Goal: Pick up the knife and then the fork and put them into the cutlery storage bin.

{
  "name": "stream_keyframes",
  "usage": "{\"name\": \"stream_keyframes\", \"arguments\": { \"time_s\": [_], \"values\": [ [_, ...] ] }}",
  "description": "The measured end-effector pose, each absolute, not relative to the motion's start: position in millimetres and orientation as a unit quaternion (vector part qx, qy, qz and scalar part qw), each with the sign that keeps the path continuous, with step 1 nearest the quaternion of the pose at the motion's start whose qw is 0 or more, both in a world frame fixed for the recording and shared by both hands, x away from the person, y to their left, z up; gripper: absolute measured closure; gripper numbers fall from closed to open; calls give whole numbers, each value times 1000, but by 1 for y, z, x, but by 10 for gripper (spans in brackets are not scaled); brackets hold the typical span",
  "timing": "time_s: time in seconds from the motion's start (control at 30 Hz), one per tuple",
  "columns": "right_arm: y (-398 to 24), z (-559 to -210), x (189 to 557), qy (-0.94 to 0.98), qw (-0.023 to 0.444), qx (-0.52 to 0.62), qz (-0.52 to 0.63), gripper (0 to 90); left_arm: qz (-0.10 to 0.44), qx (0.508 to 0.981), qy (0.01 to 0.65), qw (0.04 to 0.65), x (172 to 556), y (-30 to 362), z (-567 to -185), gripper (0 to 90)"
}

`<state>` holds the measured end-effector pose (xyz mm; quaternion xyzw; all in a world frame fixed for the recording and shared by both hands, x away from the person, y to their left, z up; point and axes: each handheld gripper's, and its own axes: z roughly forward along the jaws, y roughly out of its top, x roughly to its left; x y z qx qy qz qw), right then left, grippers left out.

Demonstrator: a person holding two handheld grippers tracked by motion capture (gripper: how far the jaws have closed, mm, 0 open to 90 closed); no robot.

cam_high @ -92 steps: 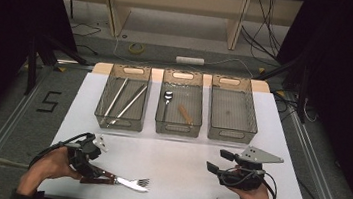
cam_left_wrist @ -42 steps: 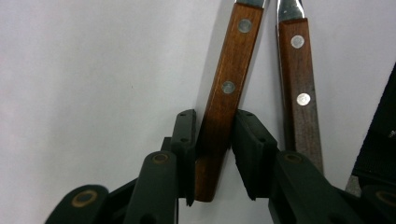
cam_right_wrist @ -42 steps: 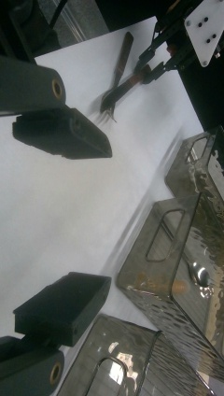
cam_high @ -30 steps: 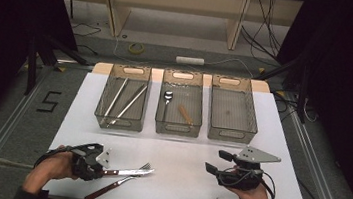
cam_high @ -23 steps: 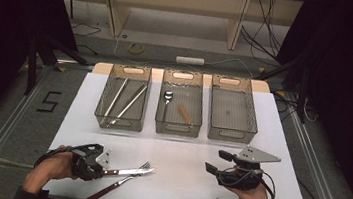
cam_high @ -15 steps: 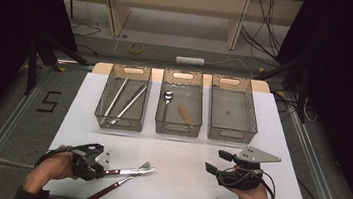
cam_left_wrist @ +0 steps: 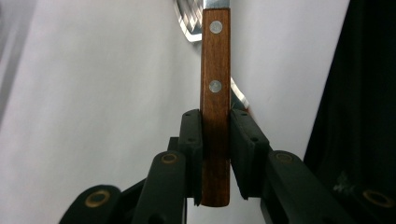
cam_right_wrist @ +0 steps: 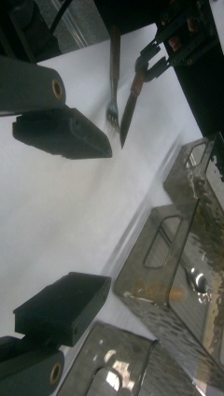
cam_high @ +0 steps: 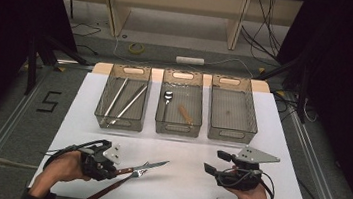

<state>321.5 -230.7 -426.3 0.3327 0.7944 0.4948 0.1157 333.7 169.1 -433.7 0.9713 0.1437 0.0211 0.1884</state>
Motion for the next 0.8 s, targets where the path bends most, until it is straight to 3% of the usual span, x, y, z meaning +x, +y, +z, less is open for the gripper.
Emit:
{"name": "stream_keyframes", "arguments": {
  "time_s": [0.8],
  "values": [
    [-178,-421,301,854,119,208,462,300,-32,969,135,203,346,96,-427,751]
  ]
}}
